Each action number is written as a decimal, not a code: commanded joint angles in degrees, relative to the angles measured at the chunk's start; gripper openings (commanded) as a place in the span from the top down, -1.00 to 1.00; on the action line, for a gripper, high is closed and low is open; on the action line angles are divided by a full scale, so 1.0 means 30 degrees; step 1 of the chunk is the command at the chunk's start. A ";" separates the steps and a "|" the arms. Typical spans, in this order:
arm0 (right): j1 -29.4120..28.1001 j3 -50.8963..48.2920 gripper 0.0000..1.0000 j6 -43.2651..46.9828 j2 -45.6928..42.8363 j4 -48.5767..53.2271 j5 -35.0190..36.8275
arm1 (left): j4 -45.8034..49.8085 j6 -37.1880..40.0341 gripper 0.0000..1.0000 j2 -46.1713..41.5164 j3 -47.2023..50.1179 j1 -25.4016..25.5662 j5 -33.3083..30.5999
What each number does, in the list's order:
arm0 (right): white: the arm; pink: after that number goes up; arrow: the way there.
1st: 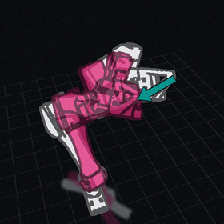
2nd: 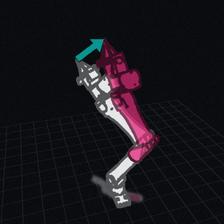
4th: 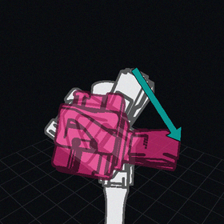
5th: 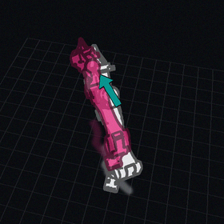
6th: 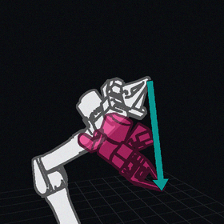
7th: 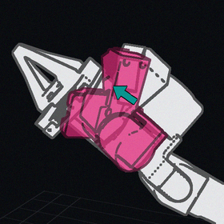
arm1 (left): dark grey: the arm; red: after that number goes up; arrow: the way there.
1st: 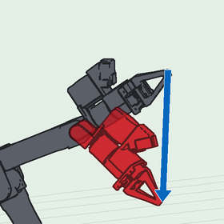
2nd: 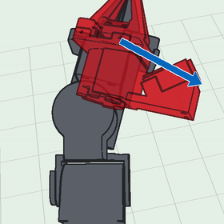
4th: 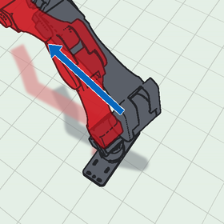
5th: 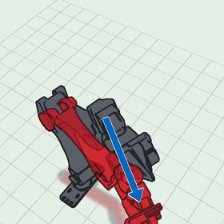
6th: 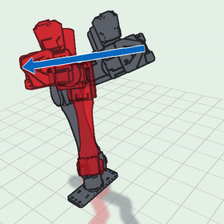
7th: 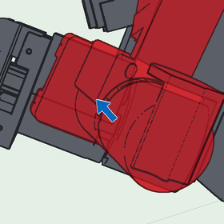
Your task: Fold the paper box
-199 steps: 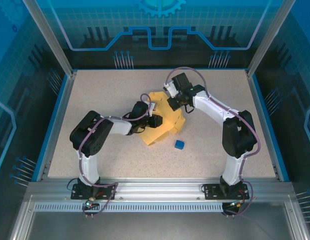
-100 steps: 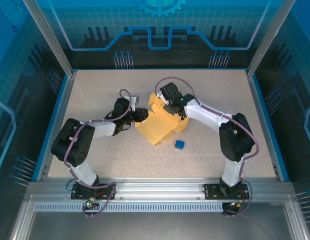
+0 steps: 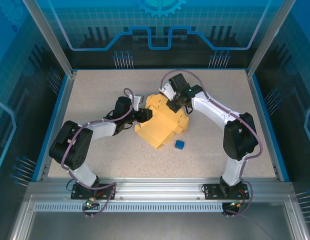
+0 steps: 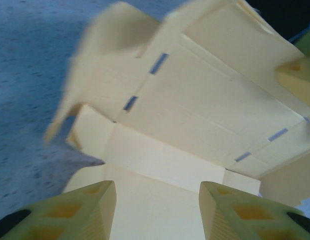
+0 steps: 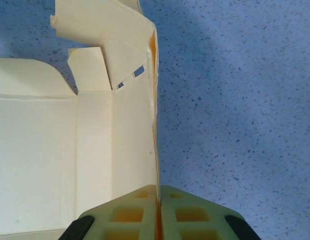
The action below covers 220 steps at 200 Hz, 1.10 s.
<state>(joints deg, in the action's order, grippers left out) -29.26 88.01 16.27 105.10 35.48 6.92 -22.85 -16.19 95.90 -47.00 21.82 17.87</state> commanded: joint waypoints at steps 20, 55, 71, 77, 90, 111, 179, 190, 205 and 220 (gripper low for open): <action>0.1520 0.1259 0.83 -0.0907 -0.1059 0.2629 -0.4747 | 0.0954 0.2574 -0.01 0.0515 -0.1375 0.0819 -0.0373; 0.2560 0.1778 0.83 -0.1286 -0.1863 0.3542 -0.7893 | 0.1597 0.4489 -0.04 0.0378 -0.1716 0.1213 -0.1111; 0.2821 0.1778 0.83 -0.1336 -0.2105 0.3612 -0.9042 | 0.1447 0.5357 -0.06 0.0349 -0.1707 0.1294 -0.1434; 0.2892 0.1753 0.83 -0.1395 -0.2160 0.3585 -0.9305 | 0.1411 0.5571 -0.07 0.0325 -0.1727 0.1303 -0.1573; 0.2997 0.1748 0.83 -0.1471 -0.2224 0.3644 -0.9626 | 0.1468 0.6032 -0.09 0.0291 -0.1838 0.1306 -0.1745; 0.3143 0.1785 0.82 -0.1614 -0.2308 0.3672 -0.9908 | 0.1805 0.6431 -0.12 0.0292 -0.2102 0.1305 -0.2582; 0.3277 0.1575 0.83 -0.1777 -0.2257 0.3496 -1.0133 | 0.1650 0.5729 -0.35 0.0038 -0.1917 0.0631 -0.5969; 0.3270 0.1548 0.82 -0.1815 -0.2199 0.3454 -1.0155 | 0.1863 0.5506 -0.36 0.0219 -0.2080 0.0448 -0.5872; 0.3278 0.1528 0.83 -0.1821 -0.2143 0.3406 -1.0148 | 0.2186 0.5395 -0.37 0.0500 -0.2381 0.0355 -0.5706; 0.3276 0.1518 0.82 -0.1843 -0.2082 0.3377 -1.0155 | 0.2557 0.5241 -0.37 0.0817 -0.2721 0.0369 -0.5736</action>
<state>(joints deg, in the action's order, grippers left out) -20.16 91.64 11.57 99.31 45.04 -21.58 -17.32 1.15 96.64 -52.40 23.27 1.69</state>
